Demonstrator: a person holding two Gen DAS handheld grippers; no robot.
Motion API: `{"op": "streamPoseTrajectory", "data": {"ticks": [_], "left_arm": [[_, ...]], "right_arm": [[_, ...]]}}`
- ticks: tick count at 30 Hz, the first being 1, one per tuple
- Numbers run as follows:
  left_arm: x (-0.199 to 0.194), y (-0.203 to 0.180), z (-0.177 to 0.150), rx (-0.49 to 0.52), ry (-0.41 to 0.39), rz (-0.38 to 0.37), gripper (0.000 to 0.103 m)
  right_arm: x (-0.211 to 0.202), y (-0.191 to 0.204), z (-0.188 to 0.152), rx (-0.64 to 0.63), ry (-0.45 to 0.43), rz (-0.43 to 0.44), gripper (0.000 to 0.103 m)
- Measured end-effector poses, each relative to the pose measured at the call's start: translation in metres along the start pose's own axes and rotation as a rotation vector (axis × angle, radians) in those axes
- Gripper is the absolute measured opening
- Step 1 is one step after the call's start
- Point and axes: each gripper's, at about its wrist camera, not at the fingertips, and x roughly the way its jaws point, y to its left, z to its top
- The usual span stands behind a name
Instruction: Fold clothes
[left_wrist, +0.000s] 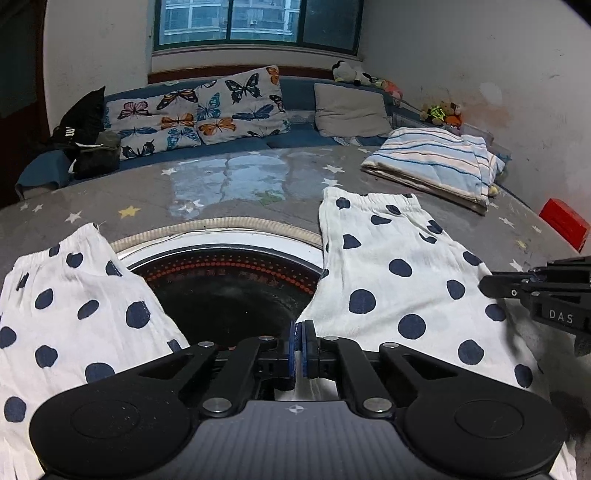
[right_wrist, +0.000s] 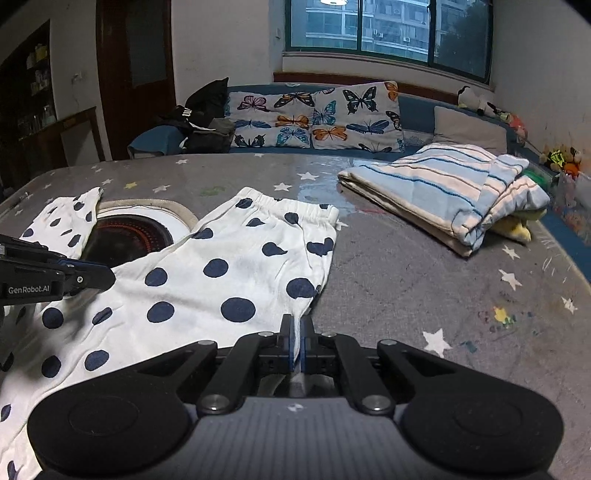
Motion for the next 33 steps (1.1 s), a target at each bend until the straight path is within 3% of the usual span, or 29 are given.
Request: {"op": "streamPoseTrajectory", "data": {"ticks": [8, 19, 25, 31, 33], "left_arm": [[-0.005, -0.012, 0.018, 0.004, -0.012, -0.029, 0.007], [0.032, -0.011, 0.03, -0.017, 0.039, -0.035, 0.008], [0.033, -0.008, 0.029, -0.004, 0.024, 0.0, 0.009], [0.008, -0.001, 0.028, -0.033, 0.002, -0.006, 0.011], [-0.005, -0.002, 0.025, -0.02, 0.0, -0.007, 0.017]], "right_arm": [[0.0, -0.001, 0.006, -0.01, 0.022, 0.028, 0.01], [0.013, -0.011, 0.026, 0.024, 0.023, 0.068, 0.013], [0.024, -0.011, 0.022, -0.016, 0.04, 0.024, 0.014], [0.014, -0.016, 0.023, -0.007, 0.038, 0.015, 0.019], [0.006, -0.014, 0.023, -0.004, 0.034, 0.033, 0.019]]}}
